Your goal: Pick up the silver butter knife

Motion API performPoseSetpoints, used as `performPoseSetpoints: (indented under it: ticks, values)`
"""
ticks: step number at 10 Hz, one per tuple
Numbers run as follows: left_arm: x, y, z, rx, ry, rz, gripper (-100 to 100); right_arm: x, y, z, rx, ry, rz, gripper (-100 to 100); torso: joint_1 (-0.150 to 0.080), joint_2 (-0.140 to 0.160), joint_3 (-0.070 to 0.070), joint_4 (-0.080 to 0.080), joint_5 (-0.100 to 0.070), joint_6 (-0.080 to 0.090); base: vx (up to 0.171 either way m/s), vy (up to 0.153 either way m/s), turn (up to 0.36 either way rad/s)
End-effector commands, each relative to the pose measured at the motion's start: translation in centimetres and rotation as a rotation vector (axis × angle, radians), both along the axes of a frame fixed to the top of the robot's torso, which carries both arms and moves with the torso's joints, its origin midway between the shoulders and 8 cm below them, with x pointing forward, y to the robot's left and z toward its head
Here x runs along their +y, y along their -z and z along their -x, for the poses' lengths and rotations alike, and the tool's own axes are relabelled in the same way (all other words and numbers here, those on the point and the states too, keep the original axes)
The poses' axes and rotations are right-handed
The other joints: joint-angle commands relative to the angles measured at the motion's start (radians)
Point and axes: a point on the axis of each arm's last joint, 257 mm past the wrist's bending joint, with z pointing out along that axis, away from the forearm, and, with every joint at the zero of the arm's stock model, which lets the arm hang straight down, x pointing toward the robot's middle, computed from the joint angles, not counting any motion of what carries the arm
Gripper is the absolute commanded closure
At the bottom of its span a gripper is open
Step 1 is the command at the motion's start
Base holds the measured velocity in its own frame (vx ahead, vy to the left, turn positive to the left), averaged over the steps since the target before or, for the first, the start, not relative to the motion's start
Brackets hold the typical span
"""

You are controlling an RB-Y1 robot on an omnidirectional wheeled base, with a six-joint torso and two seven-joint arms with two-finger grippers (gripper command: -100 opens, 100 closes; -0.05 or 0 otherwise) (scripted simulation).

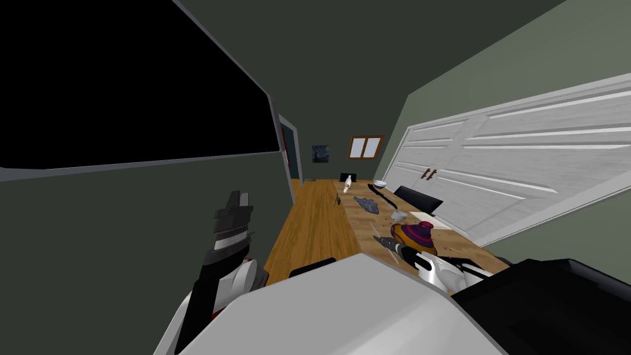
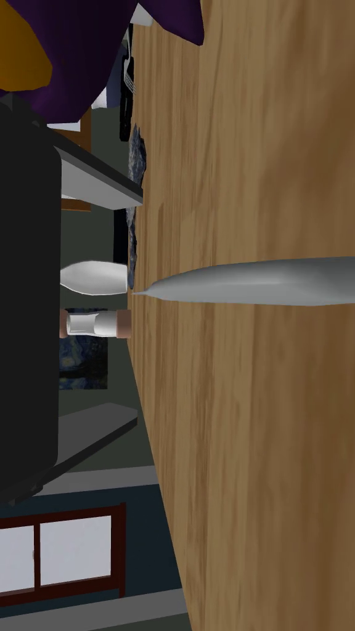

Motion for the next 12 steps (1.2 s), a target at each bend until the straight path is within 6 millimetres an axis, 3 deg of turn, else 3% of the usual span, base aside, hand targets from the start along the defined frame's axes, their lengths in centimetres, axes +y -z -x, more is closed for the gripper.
performPoseSetpoints:
  ticks: [1, 4, 5, 7, 12]
  values:
    - [0.0, 0.0, 0.0, 0.0, 0.0, 0.0, 0, 0.0, 0.0, 0.0, 0.0, 0.0, 0.0, -100, 0.0, 0.0, 0.0, 0.0, 0.0, 0.0, 0.0, 0.0, 0.0]
    - [0.0, 0.0, 0.0, 0.0, 0.0, 0.0, 0, -0.3, 0.3, 0.7, -0.001, 0.038, -0.007, -100, 0.003, 0.003, 0.001, 0.001, 0.0, -0.001, -0.04, 0.041, 0.133]
    - [0.0, 0.0, 0.0, 0.0, 0.0, 0.0, 0, 0.1, 1.3, 2.1, 0.019, 0.067, -0.027, -100, 0.003, 0.003, 0.002, 0.001, 0.001, 0.0, -0.073, 0.076, 0.242]
    - [0.0, 0.0, 0.0, 0.0, 0.0, 0.0, 0, -1.1, 0.2, 1.3, -0.012, 0.087, -0.01, -100, 0.003, 0.003, 0.002, 0.001, 0.001, 0.0, -0.026, 0.027, 0.085]
    - [0.0, 0.0, 0.0, 0.0, 0.0, 0.0, 0, -1.1, 0.2, 1.3, -0.012, 0.087, -0.01, -100, -0.001, 0.0, 0.0, 0.0, 0.0, 0.0, 0.002, -0.002, -0.005]
